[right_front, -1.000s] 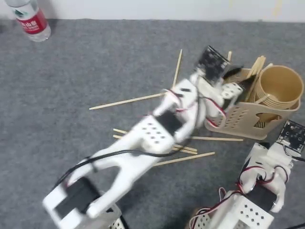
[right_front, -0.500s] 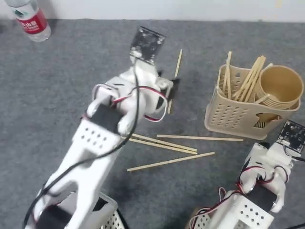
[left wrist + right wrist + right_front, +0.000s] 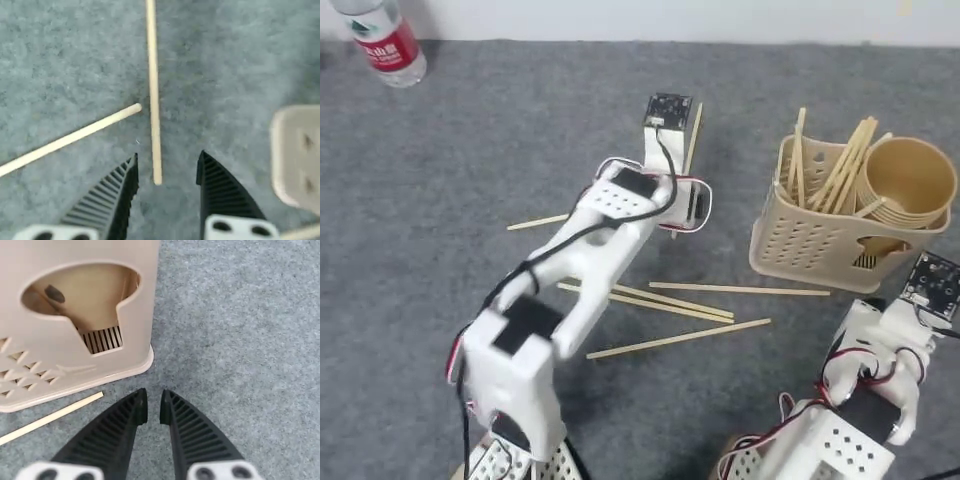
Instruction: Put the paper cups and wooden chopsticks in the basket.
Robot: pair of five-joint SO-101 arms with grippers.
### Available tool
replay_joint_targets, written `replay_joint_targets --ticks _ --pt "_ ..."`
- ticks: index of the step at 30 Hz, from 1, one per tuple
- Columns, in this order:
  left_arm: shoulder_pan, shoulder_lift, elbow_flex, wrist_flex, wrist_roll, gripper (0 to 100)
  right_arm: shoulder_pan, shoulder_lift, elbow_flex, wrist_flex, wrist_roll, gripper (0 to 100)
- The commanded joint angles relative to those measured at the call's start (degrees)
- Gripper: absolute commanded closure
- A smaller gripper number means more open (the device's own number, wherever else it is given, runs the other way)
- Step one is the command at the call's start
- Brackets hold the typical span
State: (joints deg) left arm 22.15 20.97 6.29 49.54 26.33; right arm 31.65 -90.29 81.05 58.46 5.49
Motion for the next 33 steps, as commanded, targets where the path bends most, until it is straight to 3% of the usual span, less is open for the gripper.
replay_joint_targets --ticks 1,10,21,29,33 --pt "-1.76 6.95 -8.31 0.44 3.87 82 0.4 -0.66 -0.97 -0.48 -0.62 94.1" --pt "-3.08 19.52 -26.59 10.29 3.78 82 0.4 -0.66 -0.97 -0.48 -0.62 94.1" --pt "-1.49 45.1 -71.08 37.36 3.78 82 0.4 -0.66 -0.97 -0.48 -0.62 94.1" --pt "-0.62 60.66 -100.79 48.09 0.0 99 0.4 -0.66 -0.97 -0.48 -0.62 94.1" --pt "0.44 61.36 -102.2 49.49 -1.85 99 0.4 -0.66 -0.97 -0.48 -0.62 94.1"
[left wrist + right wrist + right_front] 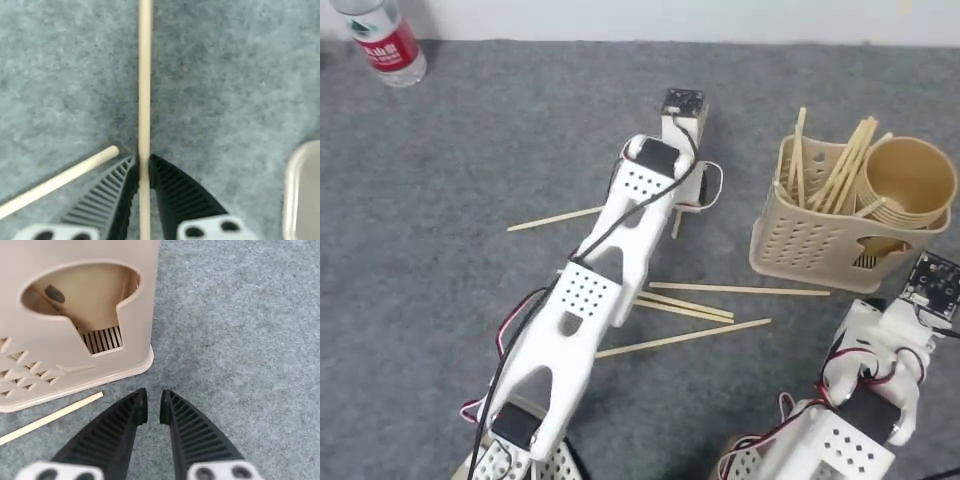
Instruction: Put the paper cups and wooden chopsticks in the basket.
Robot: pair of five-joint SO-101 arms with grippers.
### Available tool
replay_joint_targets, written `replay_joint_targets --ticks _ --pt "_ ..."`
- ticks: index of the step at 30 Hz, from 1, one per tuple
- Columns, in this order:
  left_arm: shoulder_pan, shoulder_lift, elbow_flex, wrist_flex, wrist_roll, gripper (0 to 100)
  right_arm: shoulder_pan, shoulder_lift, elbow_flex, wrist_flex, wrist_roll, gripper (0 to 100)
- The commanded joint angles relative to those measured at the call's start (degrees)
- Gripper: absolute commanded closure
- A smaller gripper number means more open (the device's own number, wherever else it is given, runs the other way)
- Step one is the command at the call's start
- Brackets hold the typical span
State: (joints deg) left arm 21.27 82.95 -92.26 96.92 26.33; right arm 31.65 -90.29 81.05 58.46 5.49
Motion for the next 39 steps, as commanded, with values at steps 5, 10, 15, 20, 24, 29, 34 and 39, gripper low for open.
replay_joint_targets --ticks 5,10,15,20,24,29,34,39 --pt "2.64 -1.49 -3.82 3.08 -2.02 99 0.4 -0.66 -0.97 -0.48 -0.62 94.1" --pt "6.77 -6.24 -4.0 3.69 -10.37 99 0.4 -0.66 -0.97 -0.57 -0.62 94.1" --pt "9.41 -16.7 -3.91 3.78 -11.25 99 0.4 -0.66 -0.97 -0.57 -0.62 94.1" --pt "10.9 -29.54 -3.91 3.69 -11.25 99 0.4 -0.66 -0.97 -0.57 -0.62 94.1" --pt "11.78 -39.82 -4.0 3.69 -11.08 99 0.4 -0.66 -0.97 -0.57 -0.62 94.1" --pt "14.86 -51.96 -3.56 3.87 -11.34 99 0.4 -0.66 -0.97 -0.57 -0.62 94.1" --pt "15.82 -61.54 -2.33 4.13 -13.8 99 0.4 -0.66 -0.79 -0.57 -0.62 94.1" --pt "16.09 -75.25 14.81 4.04 -14.42 99 0.4 -0.66 -0.79 -0.57 -0.62 94.1"
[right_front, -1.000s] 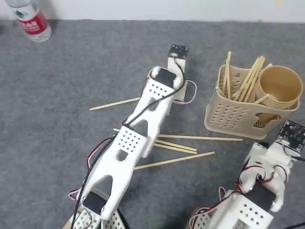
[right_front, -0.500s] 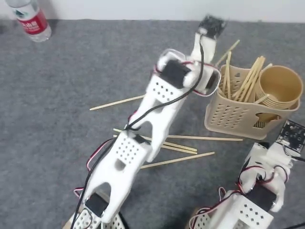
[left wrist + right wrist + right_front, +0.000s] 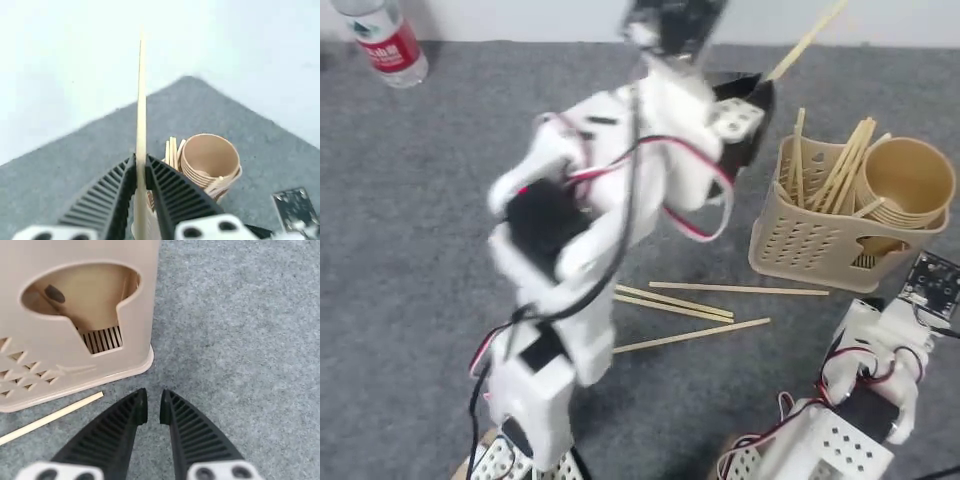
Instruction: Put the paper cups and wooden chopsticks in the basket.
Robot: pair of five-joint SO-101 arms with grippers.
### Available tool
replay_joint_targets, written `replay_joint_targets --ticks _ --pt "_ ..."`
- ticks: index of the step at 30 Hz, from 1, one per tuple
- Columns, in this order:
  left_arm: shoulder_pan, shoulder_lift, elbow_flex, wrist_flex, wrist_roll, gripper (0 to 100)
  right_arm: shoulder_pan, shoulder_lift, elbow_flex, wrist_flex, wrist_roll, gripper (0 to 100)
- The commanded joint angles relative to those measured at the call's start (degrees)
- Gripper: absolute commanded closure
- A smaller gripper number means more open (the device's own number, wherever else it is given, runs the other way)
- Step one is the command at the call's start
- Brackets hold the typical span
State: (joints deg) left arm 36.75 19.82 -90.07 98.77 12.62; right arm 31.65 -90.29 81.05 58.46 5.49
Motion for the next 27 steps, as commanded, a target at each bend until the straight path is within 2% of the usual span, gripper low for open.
replay_joint_targets --ticks 1,4,7,11,14,16,20,24,27 --pt "1.76 -15.74 17.63 2.2 -0.7 99 0.4 -0.66 -0.79 -0.57 -0.62 94.1" --pt "4.75 -27.16 31.69 1.85 -1.05 99 0.4 -0.66 -0.7 -0.57 -0.62 94.1" --pt "6.86 -38.77 44.7 -2.46 -1.14 99 0.4 -0.66 -0.62 -0.57 -0.62 94.1" --pt "6.95 -52.4 64.75 -13.63 -2.2 99 0.4 -0.66 -0.53 -0.48 -0.62 94.1" --pt "6.95 -60.22 81.1 -22.77 -8.79 99 0.4 -0.66 -0.53 -0.48 -0.62 94.1" --pt "6.95 -62.77 88.75 -26.64 -10.02 99 0.4 -0.66 -0.44 -0.48 -0.62 94.1" --pt "6.59 -64.09 92.79 -27.34 -10.2 99 0.4 -0.66 -0.44 -0.48 -0.62 94.1" --pt "5.63 -65.23 92.79 -23.91 -10.2 99 0.4 -0.75 -4.22 -0.31 -0.35 94.1" --pt "5.01 -66.02 92.79 -22.15 -10.29 99 -2.07 -0.75 -9.67 2.95 3.69 94.1"
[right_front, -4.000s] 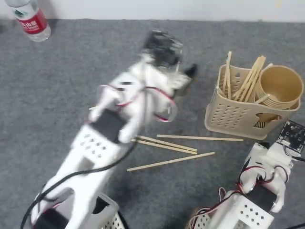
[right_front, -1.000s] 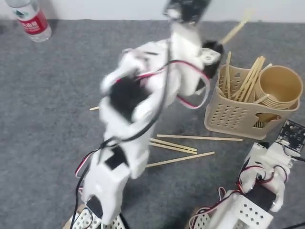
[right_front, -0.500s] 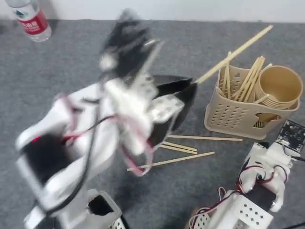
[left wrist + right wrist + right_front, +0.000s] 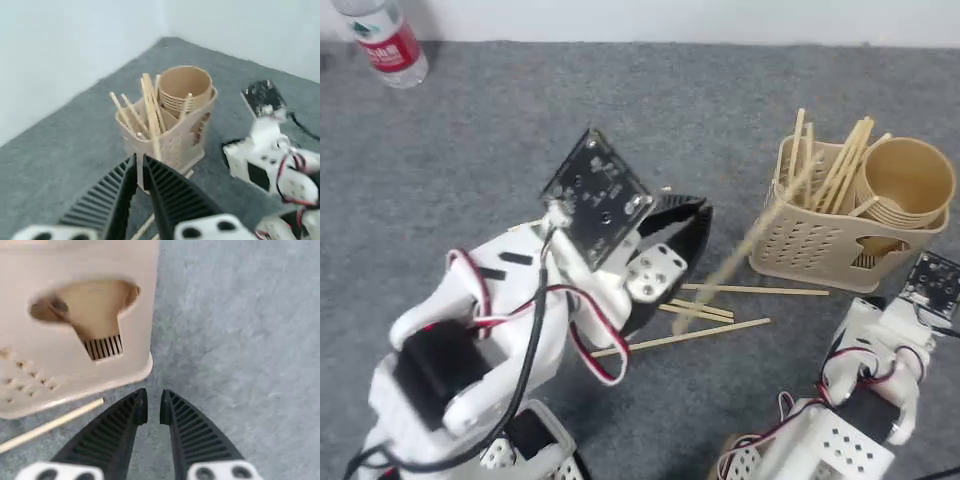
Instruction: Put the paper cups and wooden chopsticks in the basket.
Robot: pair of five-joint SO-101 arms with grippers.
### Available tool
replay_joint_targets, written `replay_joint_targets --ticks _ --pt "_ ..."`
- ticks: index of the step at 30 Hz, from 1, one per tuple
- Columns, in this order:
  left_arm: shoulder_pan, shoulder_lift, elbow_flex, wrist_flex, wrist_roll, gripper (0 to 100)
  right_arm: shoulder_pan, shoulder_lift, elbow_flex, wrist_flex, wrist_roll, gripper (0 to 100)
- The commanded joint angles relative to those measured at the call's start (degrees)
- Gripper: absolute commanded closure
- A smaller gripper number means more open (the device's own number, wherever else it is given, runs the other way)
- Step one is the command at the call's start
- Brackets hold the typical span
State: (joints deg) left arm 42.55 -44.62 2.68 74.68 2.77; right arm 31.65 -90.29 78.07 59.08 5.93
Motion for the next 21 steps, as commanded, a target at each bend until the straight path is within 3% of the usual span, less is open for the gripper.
replay_joint_targets --ticks 1,5,8,10,14,18,21 --pt "-0.97 -1.76 0.04 2.11 -0.44 99 -4.79 -0.75 -8.0 3.3 4.57 94.1" --pt "-2.99 -2.37 0.13 2.99 -0.44 99 -13.14 -0.75 -9.93 6.37 5.89 94.2" --pt "-7.56 -1.93 1.71 5.36 -0.53 99 -14.02 -0.75 -11.43 8.48 6.07 94.2" --pt "-12.48 -2.2 5.05 5.8 -1.32 99 -14.37 -0.66 -12.92 10.24 6.24 94.2" --pt "-24.26 -2.37 11.74 7.65 -9.85 90 -14.37 -0.13 -17.14 13.76 7.38 94.2" --pt "-37.19 -2.46 12.44 10.81 -10.46 82 -16.22 -0.04 -21.36 16.57 16.97 94.2" --pt "-44.92 -2.46 12.7 12.31 -11.52 81 -20.26 0.04 -24.53 21.05 22.51 94.2"
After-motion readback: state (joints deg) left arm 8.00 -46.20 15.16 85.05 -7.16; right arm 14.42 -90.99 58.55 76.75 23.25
